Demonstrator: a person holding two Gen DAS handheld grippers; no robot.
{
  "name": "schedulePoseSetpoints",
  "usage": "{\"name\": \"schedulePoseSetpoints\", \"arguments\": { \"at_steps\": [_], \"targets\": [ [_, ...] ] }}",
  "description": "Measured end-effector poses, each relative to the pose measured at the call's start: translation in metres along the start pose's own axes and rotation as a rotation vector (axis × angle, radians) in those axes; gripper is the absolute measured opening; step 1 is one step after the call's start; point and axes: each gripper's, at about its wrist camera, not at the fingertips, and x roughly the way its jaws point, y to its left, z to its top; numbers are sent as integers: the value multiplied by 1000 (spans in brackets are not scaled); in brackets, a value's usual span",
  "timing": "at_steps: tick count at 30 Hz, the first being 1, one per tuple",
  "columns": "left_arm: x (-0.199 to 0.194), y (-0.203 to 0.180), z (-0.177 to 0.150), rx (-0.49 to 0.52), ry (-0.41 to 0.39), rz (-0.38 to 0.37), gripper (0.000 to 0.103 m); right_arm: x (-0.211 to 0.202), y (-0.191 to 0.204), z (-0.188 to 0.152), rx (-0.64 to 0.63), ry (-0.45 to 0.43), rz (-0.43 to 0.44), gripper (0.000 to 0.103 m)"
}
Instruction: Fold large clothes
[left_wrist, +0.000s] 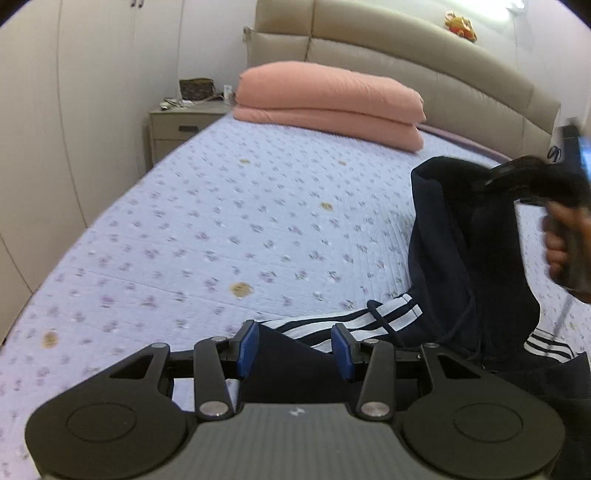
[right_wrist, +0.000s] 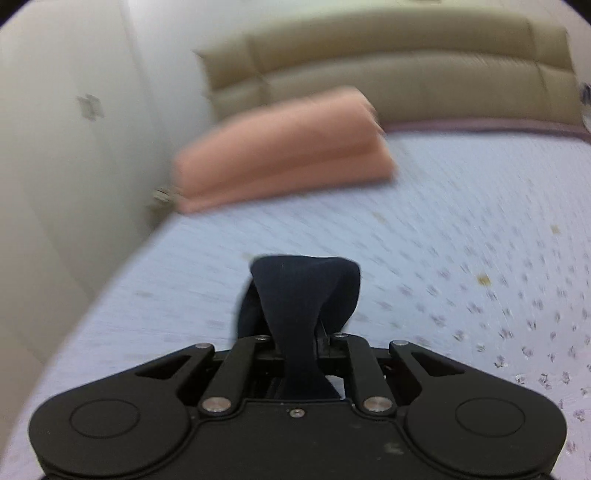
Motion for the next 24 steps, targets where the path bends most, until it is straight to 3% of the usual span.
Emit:
{"name": "schedulePoseSetpoints", "arguments": {
  "at_steps": [4, 8, 11, 13, 14, 15, 17, 19, 20, 21, 24],
  "targets": [
    [-27, 6, -1, -37, -13, -18, 46, -100, 40, -10, -83, -53, 181, 13],
    [-59, 8, -1, -45, -43, -36, 46, -204, 76, -40, -255, -36, 310, 13],
    [-82, 9, -4, -38, -60, -36, 47, -265, 93, -84, -451, 62, 326, 13],
    [-93, 11, -9, -41, -51, -44, 47, -293, 95, -124, -558, 203, 296, 17],
    [-97, 13, -14, -42, -40, -51, 48, -302, 92, -143, -583, 266, 263, 24],
    [-100, 14, -18, -43, -25, -59, 49, -309, 87, -160, -588, 324, 231, 41],
    [-100, 17, -32, -49, 28, -86, 50, -321, 70, -189, -499, 418, 168, 51],
    [-96, 16, -45, -74, 92, -127, 50, -329, 50, -205, -314, 466, 153, 60],
    [-94, 16, -52, -90, 121, -152, 51, -330, 41, -210, -214, 469, 131, 76],
    [-92, 14, -58, -106, 147, -177, 51, -333, 36, -215, -131, 464, 105, 86],
    [-79, 5, -72, -170, 225, -264, 57, -327, 21, -225, 100, 439, 66, 85]
  ]
}}
